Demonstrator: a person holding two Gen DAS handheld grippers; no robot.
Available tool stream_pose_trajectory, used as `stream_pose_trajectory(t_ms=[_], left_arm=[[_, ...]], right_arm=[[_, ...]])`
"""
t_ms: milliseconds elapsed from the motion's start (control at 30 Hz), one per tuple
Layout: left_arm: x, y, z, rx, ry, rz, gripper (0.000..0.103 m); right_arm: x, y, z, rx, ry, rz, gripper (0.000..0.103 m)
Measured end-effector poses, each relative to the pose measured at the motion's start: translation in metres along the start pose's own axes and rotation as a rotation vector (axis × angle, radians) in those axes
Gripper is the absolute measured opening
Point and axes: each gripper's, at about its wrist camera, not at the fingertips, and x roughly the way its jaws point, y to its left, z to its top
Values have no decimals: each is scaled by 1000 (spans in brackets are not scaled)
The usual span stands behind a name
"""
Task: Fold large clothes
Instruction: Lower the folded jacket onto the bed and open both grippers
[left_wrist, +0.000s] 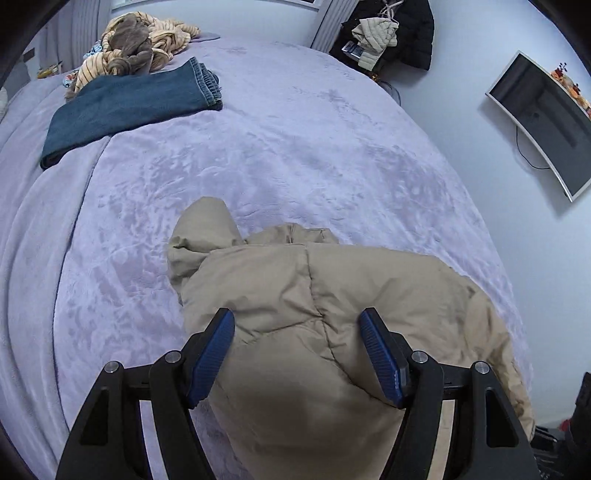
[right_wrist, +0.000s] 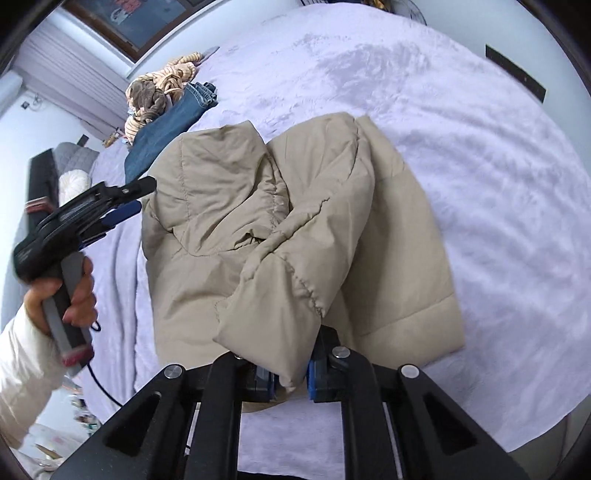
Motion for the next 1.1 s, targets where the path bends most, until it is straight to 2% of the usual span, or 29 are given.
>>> stream_pose_trajectory(t_ms=[200,300,400,500,533,567,633,733,800,867,900,967,1033,1100], left_arm=[[47,-59,4,108,8,-24,71],[57,-86,5,150,17,-46,71],[67,-105,2,199,32,-25,71],[78,-110,1,209,53,-7,71],[79,-110,1,210,57,-5,71],[81,-109,2,207,60,-6,71],[83,-107,3,198,67,-6,71],[85,-106,4,195,71,-1,71],[85,-107,3,197,72,4,71],[86,-107,3,197,73,10,71],[86,-108,3,197,73,12,71],[86,-108,3,198,75,19,71],[86,-108,3,198,76,26,71],[87,-109,3,197,76,31,73]], right_arm=[[-1,-19,-1,-10,-12,-79,13],[-2,-45,-3,47,-12,-104,13],[3,-74,-4,117,-7,-94,13],[20,-109,-5,225,60,-34,26],[22,-118,-6,263,80,-20,38],[21,-127,-6,308,100,-7,46],[10,-135,-3,334,100,-7,48],[-21,-136,4,292,39,-53,49],[-42,-136,13,269,-24,-21,49],[-55,-130,26,228,-64,50,49],[-54,-125,32,204,-57,85,50],[-38,-110,48,140,11,150,50],[-15,-96,57,72,81,148,50],[7,-90,55,30,151,105,50]])
